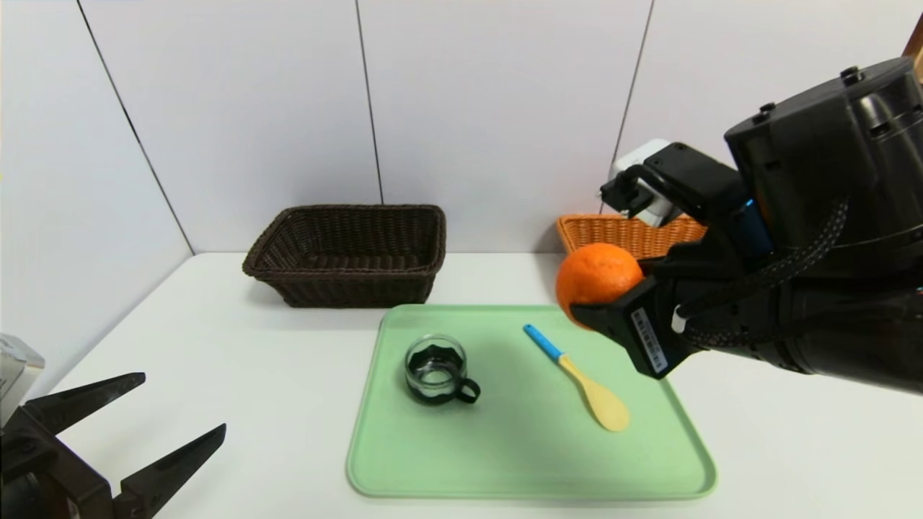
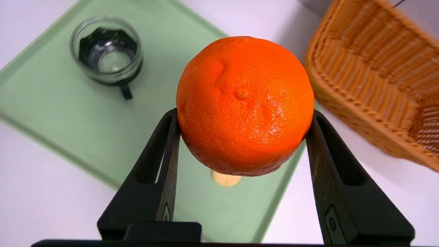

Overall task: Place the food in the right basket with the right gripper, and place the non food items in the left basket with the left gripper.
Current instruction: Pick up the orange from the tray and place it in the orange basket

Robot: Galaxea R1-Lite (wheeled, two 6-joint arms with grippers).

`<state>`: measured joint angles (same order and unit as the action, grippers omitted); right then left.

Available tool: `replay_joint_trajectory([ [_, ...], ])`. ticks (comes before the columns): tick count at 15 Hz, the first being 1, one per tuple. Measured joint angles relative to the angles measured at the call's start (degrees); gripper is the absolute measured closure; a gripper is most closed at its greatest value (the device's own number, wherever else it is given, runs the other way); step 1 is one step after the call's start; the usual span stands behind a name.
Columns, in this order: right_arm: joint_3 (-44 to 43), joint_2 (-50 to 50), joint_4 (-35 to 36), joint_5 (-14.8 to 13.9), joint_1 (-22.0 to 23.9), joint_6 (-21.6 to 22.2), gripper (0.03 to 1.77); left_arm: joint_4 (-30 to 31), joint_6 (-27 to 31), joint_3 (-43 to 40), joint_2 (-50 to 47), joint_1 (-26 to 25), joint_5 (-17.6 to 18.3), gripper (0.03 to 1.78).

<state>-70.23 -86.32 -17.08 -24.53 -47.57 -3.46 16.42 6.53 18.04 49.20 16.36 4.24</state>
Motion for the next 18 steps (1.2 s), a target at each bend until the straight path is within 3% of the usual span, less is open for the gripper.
replay_joint_trajectory([
  [5, -0.4, 0.5, 8.2, 0.0, 7.8, -6.8, 0.74, -0.1, 0.1, -0.2, -0.1, -0.1, -0.7, 0.12],
  [12, -0.3, -2.1, 19.2, 0.4, 17.9, -11.6, 0.74, -0.2, 0.2, -0.4, -0.3, -0.1, -1.1, 0.12],
  [15, -0.6, -5.1, 24.4, 2.5, 23.1, -14.1, 0.74, -0.2, 0.1, -1.1, -0.6, -0.2, -1.2, 0.12],
  [18, -4.4, -8.6, 24.4, 4.9, 27.3, -14.7, 0.74, -0.6, 0.1, -1.2, -0.7, -0.2, -1.2, 0.12],
])
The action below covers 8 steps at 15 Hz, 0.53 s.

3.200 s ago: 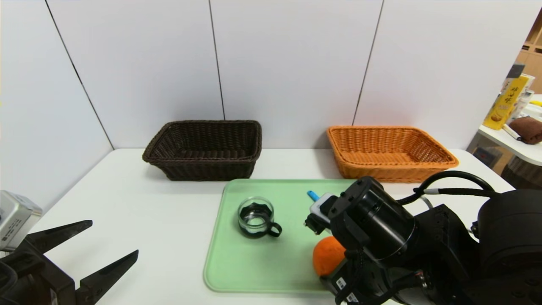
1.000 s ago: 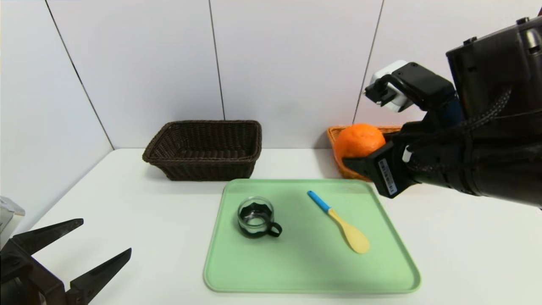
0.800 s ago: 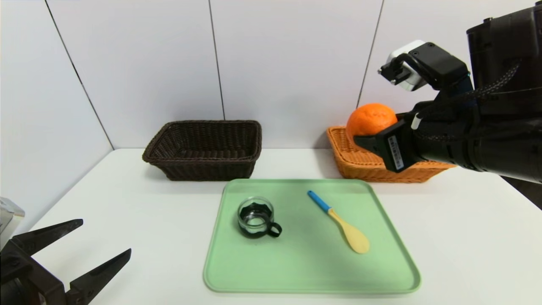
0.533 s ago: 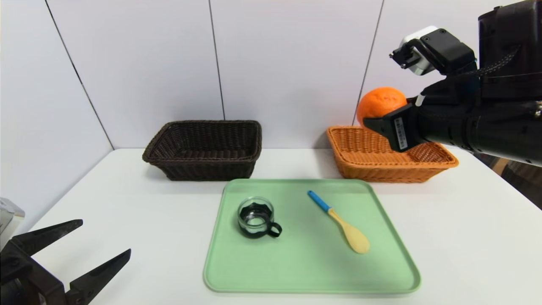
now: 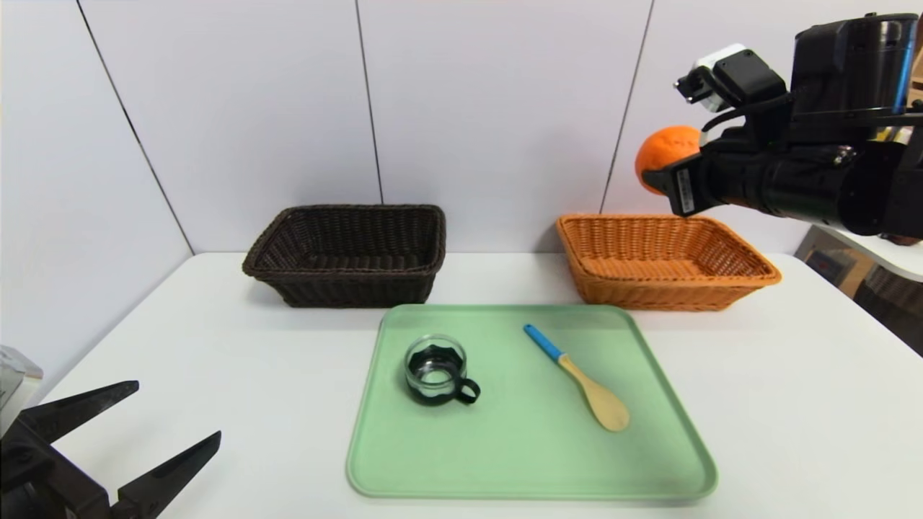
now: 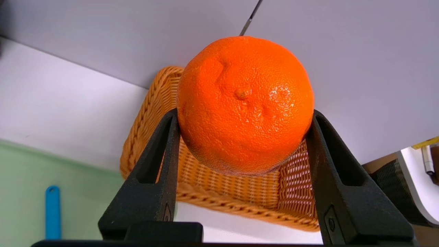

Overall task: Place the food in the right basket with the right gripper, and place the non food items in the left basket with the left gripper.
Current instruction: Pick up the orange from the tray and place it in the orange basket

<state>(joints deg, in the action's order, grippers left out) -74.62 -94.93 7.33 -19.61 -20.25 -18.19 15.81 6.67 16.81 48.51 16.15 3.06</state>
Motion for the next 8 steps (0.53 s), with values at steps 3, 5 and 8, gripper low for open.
replay_joint_trajectory([
  [3, -6.5, -4.1, -3.3, 1.3, 4.0, -0.2, 0.74, -0.4, 0.0, 0.0, 0.0, 0.0, 0.1, 0.12],
  [5, -12.4, -7.3, -7.7, 2.2, 6.5, 0.3, 0.74, -0.4, 0.0, 0.0, 0.1, 0.0, 0.1, 0.12],
  [8, -21.8, -12.3, -14.7, 3.4, 9.4, 1.5, 0.75, -0.4, 0.0, -0.5, 0.1, 0.0, 0.1, 0.12],
])
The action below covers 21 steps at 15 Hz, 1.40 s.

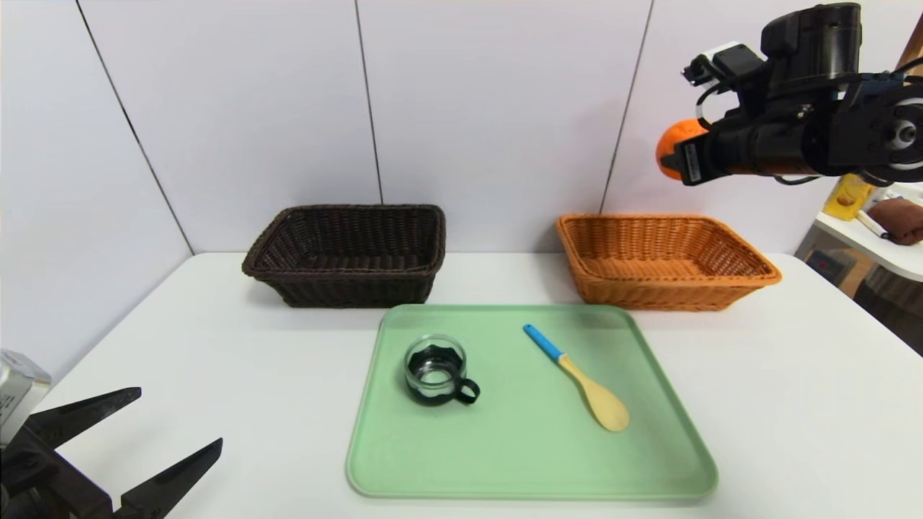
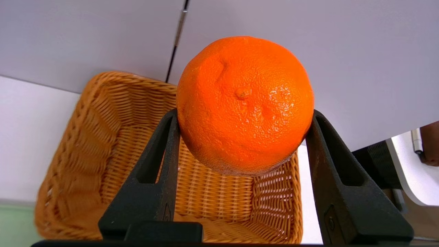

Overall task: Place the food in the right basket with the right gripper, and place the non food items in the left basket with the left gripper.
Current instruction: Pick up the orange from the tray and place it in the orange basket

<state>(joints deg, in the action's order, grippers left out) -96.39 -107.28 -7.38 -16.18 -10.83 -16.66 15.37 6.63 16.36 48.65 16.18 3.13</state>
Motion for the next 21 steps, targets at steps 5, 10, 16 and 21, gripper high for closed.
replay_joint_trajectory([
  [5, -15.2, -6.8, -16.5, 0.4, 1.2, 3.9, 0.75, 0.0, 0.0, -1.1, -0.2, 0.0, 0.0, 0.12],
  [10, -16.1, -8.2, -22.4, -0.1, 0.5, 5.8, 0.75, 0.0, 0.0, -1.2, -0.2, 0.0, 0.1, 0.12],
  [16, -16.1, -10.0, -23.4, 0.1, 0.4, 8.0, 0.75, 0.1, 0.0, -1.4, -0.2, 0.0, 0.1, 0.12],
  [21, -15.5, -12.5, -23.8, 0.3, 0.4, 11.0, 0.75, 0.1, 0.0, -1.3, -0.2, 0.0, 0.0, 0.12],
])
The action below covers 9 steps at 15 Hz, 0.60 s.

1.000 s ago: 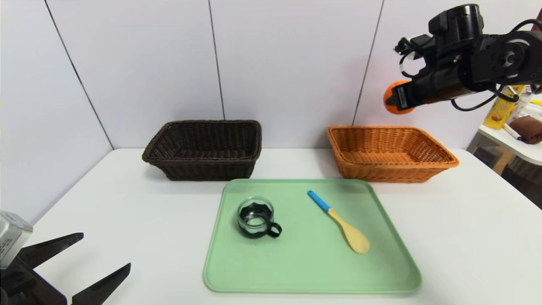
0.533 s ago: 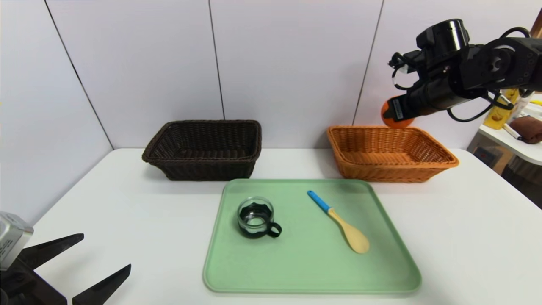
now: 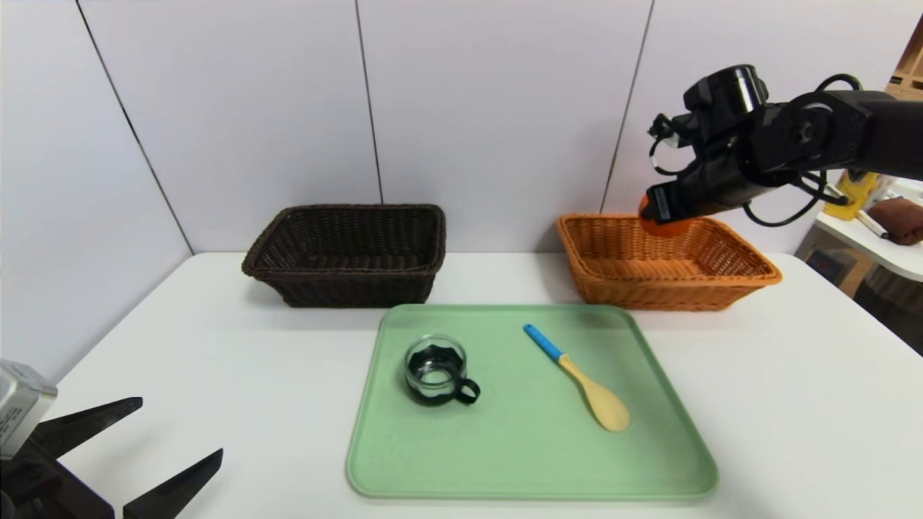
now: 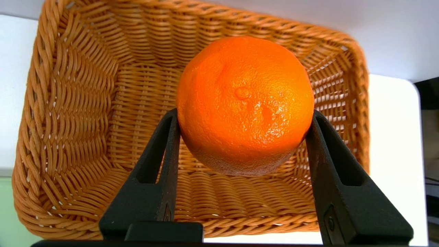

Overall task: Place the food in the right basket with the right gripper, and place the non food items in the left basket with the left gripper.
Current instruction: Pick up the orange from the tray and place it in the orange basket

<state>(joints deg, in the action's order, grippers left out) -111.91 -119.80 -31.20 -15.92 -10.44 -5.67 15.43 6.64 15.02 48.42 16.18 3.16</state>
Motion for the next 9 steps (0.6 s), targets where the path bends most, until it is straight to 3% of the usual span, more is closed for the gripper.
replay_joint_trajectory([
  [9, 0.8, -3.6, 0.0, 0.0, 0.3, 1.5, 0.75, 0.0, 0.1, 0.0, 0.0, 0.0, 0.0, 0.12],
])
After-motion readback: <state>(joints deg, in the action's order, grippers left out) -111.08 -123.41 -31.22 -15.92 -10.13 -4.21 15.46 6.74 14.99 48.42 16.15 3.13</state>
